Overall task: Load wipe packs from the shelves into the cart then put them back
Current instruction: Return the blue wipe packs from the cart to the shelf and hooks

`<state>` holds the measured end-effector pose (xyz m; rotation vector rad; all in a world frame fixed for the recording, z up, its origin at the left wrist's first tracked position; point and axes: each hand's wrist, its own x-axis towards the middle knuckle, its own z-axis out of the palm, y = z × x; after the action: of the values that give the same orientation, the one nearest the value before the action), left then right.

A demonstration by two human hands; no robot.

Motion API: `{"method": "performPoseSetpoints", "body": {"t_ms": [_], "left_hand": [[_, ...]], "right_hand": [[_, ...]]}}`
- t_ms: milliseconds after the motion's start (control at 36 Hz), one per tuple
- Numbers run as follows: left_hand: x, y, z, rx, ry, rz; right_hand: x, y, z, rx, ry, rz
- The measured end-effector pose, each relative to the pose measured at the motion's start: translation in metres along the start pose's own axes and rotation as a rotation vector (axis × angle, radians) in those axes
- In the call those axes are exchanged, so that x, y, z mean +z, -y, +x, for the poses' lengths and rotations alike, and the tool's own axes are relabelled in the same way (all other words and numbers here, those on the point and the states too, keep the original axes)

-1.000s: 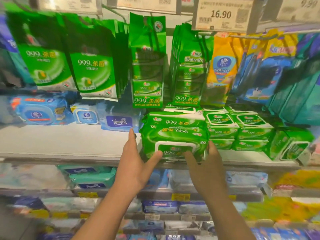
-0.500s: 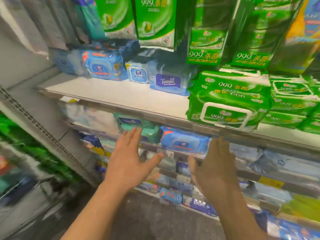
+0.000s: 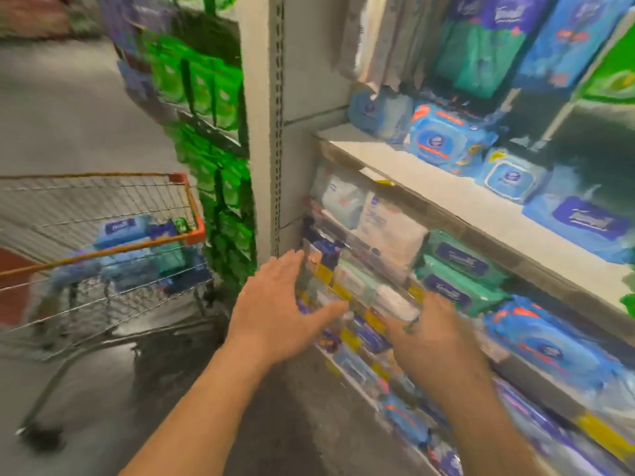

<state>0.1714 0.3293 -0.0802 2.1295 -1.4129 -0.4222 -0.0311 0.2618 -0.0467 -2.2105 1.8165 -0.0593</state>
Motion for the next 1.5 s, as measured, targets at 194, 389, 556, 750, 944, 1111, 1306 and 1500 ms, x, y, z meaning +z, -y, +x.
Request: {"method": "performPoseSetpoints", "body": {"t_ms": [194,389,556,750,944,1111,1306,1500], "left_hand": [[-0.080,0.119,-0.014,-0.179,-0.052,0.010],[-0.139,0.210,-0.026,-0.330,-0.105,-0.018],[-0.168,0.265,-0.035,-0.477,-0.160,-0.108],[-0.192,0.325,-0.031,-0.586,-0.243,-0.150],[-0.218,0.390,0.019,-0.681,-0.289,-0.163],[-0.245,0.441,0.089,-0.719,-0.264,-0.134],[-0.269,0.484,0.161,-0.767,-0.271,-0.143],[-0.265,0.513,0.188,-0.858,-0.159,-0.153]], "right_hand": [[0.042,0.138,-0.001,-0.113,0.090,-0.006],[0.090,0.233,0.007,-0.257,0.145,-0.048],[0.112,0.302,0.023,-0.387,0.208,-0.138],[0.134,0.390,0.041,-0.506,0.332,-0.169],[0.163,0.471,0.087,-0.674,0.358,-0.063],[0.208,0.523,0.163,-0.709,0.456,0.027],[0.228,0.588,0.226,-0.689,0.560,0.001],[0.245,0.624,0.264,-0.643,0.594,-0.022]]}}
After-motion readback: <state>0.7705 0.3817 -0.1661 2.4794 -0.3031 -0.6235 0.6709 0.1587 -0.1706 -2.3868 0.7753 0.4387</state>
